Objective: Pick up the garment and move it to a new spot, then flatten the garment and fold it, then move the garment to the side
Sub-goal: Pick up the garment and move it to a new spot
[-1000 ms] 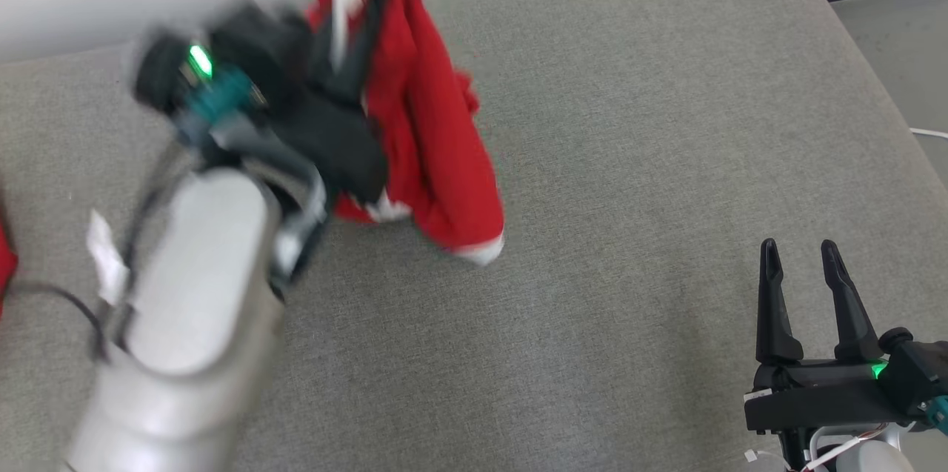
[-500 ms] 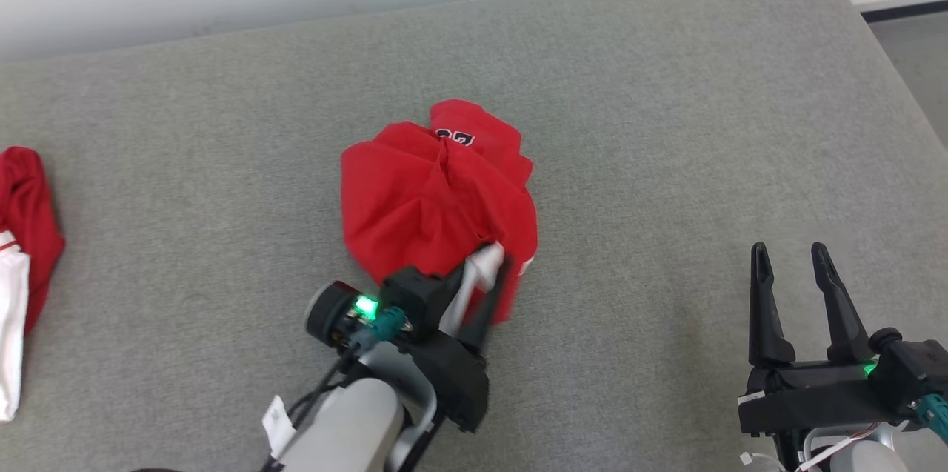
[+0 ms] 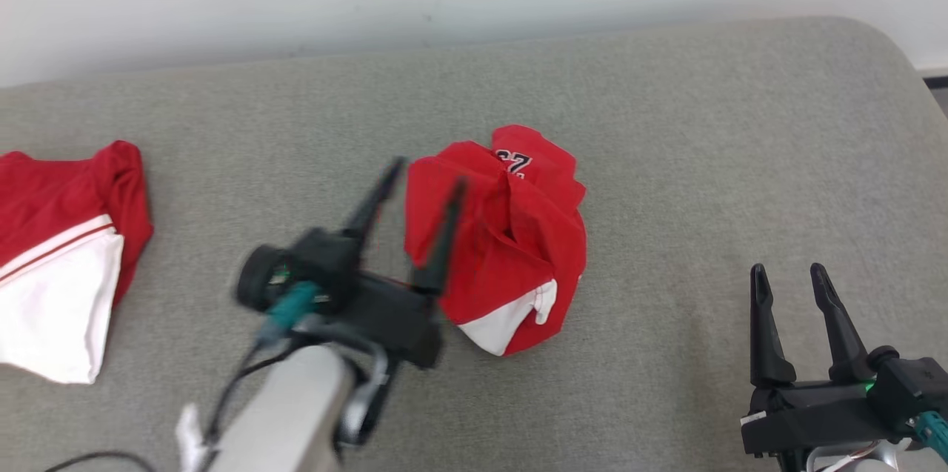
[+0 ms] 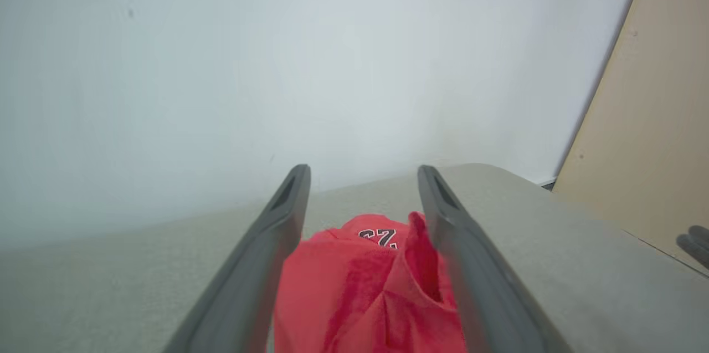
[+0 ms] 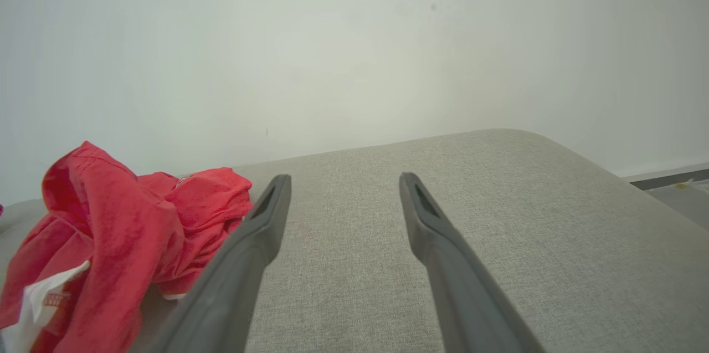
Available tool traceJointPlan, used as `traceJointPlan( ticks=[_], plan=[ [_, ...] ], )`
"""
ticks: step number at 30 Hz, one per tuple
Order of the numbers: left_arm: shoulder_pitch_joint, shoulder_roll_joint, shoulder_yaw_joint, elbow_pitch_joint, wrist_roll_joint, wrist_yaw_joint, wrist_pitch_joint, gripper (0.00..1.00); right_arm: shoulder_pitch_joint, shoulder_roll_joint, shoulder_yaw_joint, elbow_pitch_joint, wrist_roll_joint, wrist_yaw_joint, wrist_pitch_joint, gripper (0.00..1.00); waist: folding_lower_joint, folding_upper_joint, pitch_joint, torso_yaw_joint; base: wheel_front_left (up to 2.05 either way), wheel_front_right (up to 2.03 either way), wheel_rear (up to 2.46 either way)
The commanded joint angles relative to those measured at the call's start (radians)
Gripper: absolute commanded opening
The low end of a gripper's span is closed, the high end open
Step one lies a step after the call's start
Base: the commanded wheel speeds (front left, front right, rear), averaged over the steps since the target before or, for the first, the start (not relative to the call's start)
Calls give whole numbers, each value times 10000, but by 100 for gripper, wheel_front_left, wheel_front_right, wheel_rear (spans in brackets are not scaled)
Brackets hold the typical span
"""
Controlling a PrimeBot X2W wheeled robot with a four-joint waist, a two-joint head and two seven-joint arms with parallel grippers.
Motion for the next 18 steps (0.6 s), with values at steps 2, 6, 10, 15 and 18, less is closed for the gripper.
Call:
traceJointPlan(
  ticks=[2, 6, 10, 15, 18],
  plan=[
    [499, 317, 689, -488, 105, 239, -45, 100, 155, -93, 8, -21, -73, -21, -3, 100, 0, 0, -320, 366, 0, 0, 0],
    [1394, 1050, 1776, -1294, 588, 538, -32, 100, 280, -177, -30, -41, -85, -21, -3, 100, 0, 0, -478, 610, 0, 0, 0],
    [2453, 1462, 3051, -2000, 810, 678, -36, 100, 367, -220, 48, -22, -107, -21, -4, 100, 0, 0, -645, 790, 0, 0, 0],
    [3931, 1460, 4528, -2517, 958, 684, -37, 100, 526, -183, 112, -15, -128, -21, -3, 100, 0, 0, -883, 958, 0, 0, 0],
    [4725, 1231, 5095, -2730, 1134, 571, -38, 100, 573, -214, 201, -18, -124, -21, -3, 100, 0, 0, -1000, 1020, 0, 0, 0]
  ],
)
